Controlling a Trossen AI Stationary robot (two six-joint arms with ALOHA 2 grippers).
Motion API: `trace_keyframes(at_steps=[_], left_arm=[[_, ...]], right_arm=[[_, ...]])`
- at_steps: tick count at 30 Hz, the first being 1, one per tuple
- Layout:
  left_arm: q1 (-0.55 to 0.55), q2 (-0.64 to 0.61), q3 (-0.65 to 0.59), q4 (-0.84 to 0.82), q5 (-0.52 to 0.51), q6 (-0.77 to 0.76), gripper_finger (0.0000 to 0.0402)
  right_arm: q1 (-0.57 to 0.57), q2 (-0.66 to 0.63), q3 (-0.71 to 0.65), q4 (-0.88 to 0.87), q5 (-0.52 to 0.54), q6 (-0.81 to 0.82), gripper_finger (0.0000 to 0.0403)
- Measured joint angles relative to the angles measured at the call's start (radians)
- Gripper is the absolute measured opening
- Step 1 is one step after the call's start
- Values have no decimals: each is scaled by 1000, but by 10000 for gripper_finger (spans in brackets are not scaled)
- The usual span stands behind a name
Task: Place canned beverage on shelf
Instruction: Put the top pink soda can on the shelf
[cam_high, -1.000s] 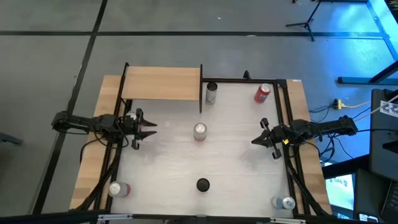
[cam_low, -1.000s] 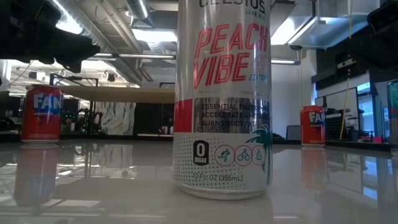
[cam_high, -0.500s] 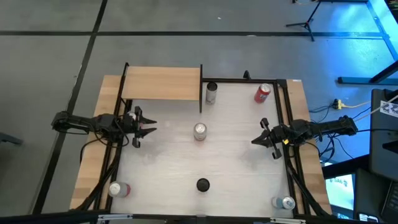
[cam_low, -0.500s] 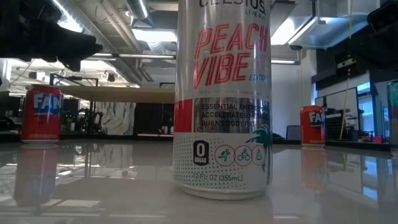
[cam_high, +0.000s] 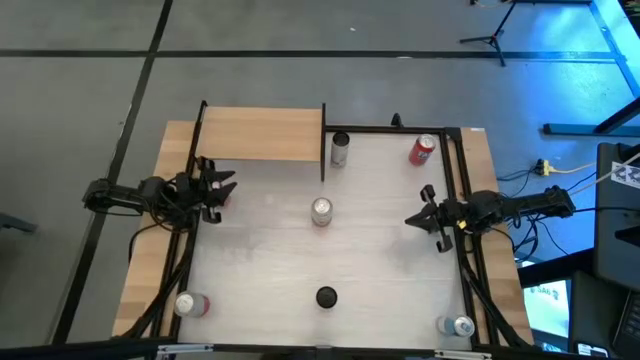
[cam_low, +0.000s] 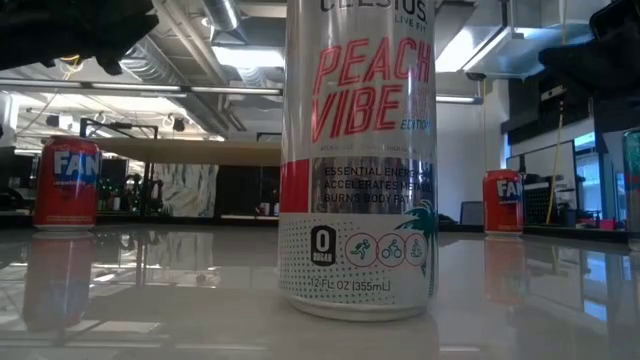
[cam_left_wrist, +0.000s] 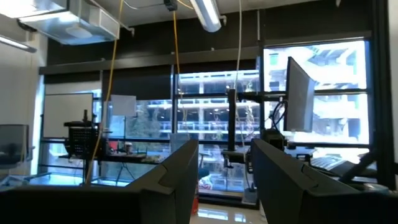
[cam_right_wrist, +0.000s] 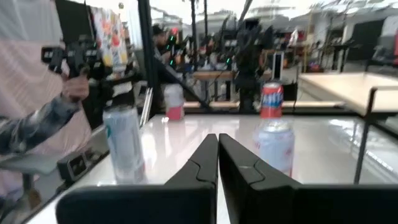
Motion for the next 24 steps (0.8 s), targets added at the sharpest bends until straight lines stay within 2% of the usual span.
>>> trace_keyframes(at_steps=[7,15,17,20,24], left_arm=[[0,22,2,-1,0,38,126],[1,171,103,-1,-1,65,17],[1,226,139,0,-1,65,5],[1,315,197,-1,4,66,15],[1,431,275,-2,6,66,53]], right_arm=[[0,0,0,24,116,-30,10],[0,0,0,54,130,-82,10],[0,0,0,64,130,-91,10],[0,0,0,87,129,-103,10],[0,0,0,88,128,-103,10]])
